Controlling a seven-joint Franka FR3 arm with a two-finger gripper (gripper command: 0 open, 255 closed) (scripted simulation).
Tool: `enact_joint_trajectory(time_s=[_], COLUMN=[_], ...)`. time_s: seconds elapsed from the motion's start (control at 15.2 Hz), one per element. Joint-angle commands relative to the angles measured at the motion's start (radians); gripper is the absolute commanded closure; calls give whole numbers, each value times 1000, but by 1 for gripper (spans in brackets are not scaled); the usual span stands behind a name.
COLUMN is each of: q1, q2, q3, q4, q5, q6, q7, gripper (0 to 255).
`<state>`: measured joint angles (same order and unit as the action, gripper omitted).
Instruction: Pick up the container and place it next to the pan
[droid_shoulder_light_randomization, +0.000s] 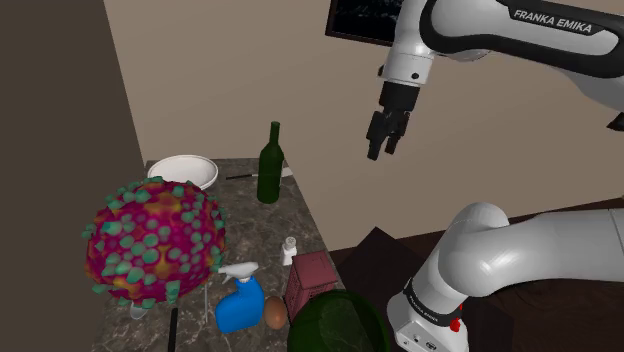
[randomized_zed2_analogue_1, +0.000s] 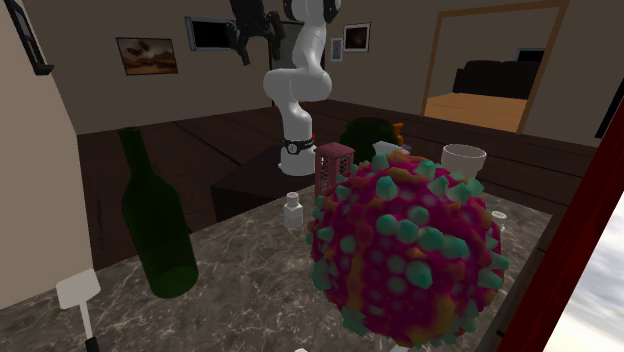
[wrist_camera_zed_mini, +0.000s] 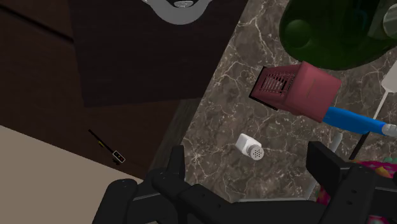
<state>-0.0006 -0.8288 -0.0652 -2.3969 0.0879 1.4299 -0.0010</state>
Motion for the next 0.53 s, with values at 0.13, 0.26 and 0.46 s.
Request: enact_joint_trajectory(time_s=[0.13, 0.26, 0.46], q1=[2, 6, 14], q2=[1, 9, 35], q3=[28, 56, 99], q4=[-60, -116, -189], q5=[17, 34, 61], q6=[68, 138, 248], q7=[30, 59, 103], gripper=[0, 0, 0])
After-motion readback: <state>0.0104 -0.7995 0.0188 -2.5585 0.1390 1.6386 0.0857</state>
